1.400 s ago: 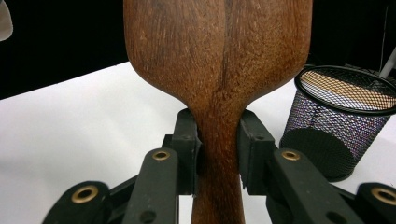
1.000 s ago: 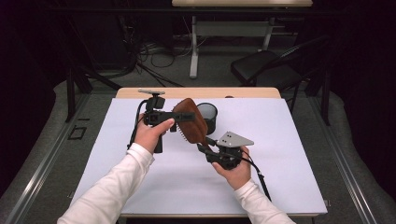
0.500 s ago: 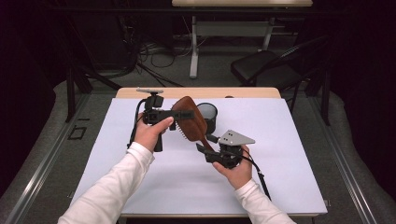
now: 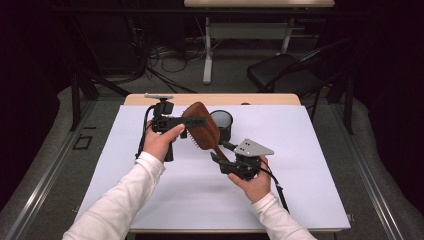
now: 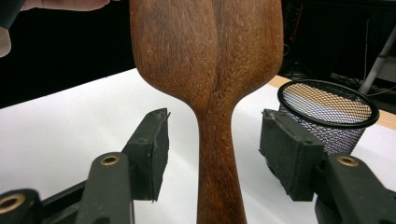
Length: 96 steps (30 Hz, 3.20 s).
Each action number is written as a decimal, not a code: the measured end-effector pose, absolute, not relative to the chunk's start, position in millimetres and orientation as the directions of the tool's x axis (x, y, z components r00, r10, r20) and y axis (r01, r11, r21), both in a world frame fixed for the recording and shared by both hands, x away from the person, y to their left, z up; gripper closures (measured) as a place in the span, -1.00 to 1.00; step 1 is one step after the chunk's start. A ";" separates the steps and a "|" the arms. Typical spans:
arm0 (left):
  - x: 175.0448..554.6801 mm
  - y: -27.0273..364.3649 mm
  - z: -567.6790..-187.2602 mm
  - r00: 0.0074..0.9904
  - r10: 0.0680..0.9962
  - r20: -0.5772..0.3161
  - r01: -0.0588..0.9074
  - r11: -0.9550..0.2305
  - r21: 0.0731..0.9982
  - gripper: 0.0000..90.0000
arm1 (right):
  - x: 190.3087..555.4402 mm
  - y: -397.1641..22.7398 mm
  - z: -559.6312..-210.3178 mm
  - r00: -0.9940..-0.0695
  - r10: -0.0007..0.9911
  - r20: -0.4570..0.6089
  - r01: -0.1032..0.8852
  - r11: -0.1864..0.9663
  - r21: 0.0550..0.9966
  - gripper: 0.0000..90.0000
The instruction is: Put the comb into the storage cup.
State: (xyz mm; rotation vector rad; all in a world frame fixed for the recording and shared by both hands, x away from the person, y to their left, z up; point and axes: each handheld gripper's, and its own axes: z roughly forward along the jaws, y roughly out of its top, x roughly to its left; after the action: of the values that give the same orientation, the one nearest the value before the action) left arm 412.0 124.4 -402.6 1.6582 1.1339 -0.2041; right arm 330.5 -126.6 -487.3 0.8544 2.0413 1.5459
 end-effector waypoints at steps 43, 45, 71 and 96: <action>414.8 131.6 -395.5 0.529 0.588 -0.612 0.733 0.046 0.678 0.12 | 336.5 -128.4 -469.4 -0.718 0.696 0.002 0.277 0.282 0.919 -0.69; 414.8 131.6 -394.9 0.530 0.588 -0.611 0.732 0.046 0.680 0.12 | 334.8 -127.3 -469.2 -0.716 0.698 -0.024 0.265 0.302 0.916 -0.75; 418.1 133.9 -388.3 0.533 0.591 -0.605 0.722 0.055 0.689 0.12 | 330.9 -124.0 -463.8 -0.741 0.670 -0.033 0.271 0.344 0.899 -1.00; 423.1 130.2 -387.3 0.539 0.594 -0.597 0.703 0.073 0.708 0.11 | 334.0 -129.8 -462.8 -0.727 0.686 -0.017 0.284 0.323 0.903 -1.00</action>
State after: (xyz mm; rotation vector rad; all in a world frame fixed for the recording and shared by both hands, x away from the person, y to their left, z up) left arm 423.1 130.2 -387.3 1.6031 1.1274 -0.1159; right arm 334.0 -129.8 -462.8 0.8595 2.1962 1.3769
